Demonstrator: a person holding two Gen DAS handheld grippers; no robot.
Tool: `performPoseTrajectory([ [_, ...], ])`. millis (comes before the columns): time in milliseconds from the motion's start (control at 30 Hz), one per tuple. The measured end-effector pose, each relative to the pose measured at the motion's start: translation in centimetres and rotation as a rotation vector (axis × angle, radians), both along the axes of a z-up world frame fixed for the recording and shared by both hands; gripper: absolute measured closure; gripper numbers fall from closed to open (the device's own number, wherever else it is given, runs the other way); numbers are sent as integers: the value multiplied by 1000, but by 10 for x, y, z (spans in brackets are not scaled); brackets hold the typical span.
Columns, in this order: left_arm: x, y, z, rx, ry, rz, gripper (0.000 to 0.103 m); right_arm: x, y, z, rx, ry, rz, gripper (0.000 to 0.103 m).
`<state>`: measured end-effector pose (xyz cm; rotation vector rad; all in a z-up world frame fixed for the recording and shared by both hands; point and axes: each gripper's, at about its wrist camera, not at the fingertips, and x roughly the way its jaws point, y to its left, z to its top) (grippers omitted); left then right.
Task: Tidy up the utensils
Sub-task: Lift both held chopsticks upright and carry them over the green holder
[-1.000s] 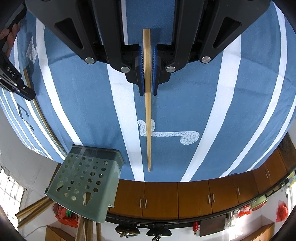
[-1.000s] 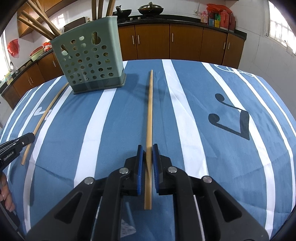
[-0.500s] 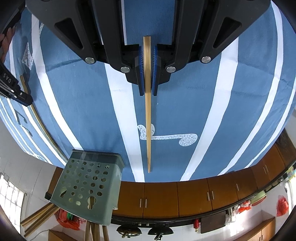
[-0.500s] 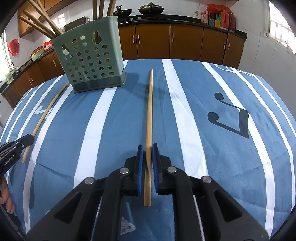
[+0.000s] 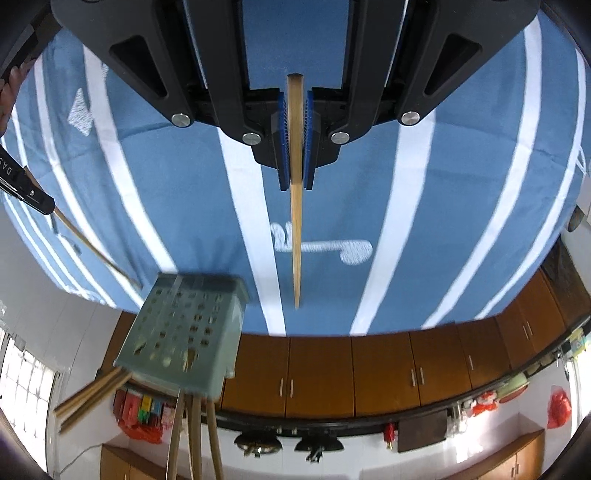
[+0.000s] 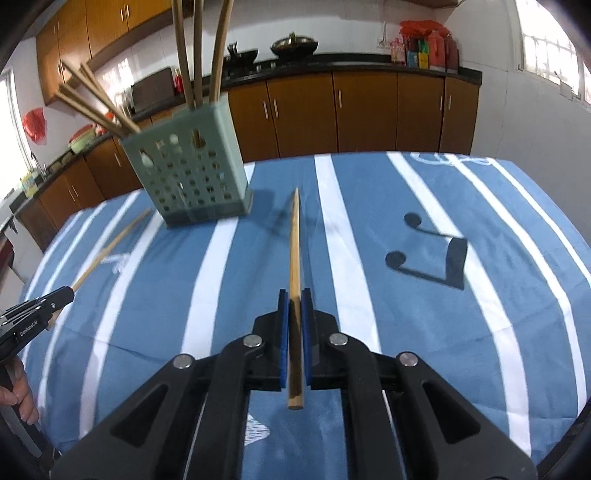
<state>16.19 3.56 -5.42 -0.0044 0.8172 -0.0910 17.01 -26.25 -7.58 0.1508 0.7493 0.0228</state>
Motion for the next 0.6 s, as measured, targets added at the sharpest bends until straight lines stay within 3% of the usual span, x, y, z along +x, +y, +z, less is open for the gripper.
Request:
performPoseTrajectory([
  [467,-17,10,73,-53,-228,9,96,-18,-16,68,35,-227,-30,95],
  [600,-17,9,83,-57,-257,13,96,-20,-16,79,37,-263,-31,95],
])
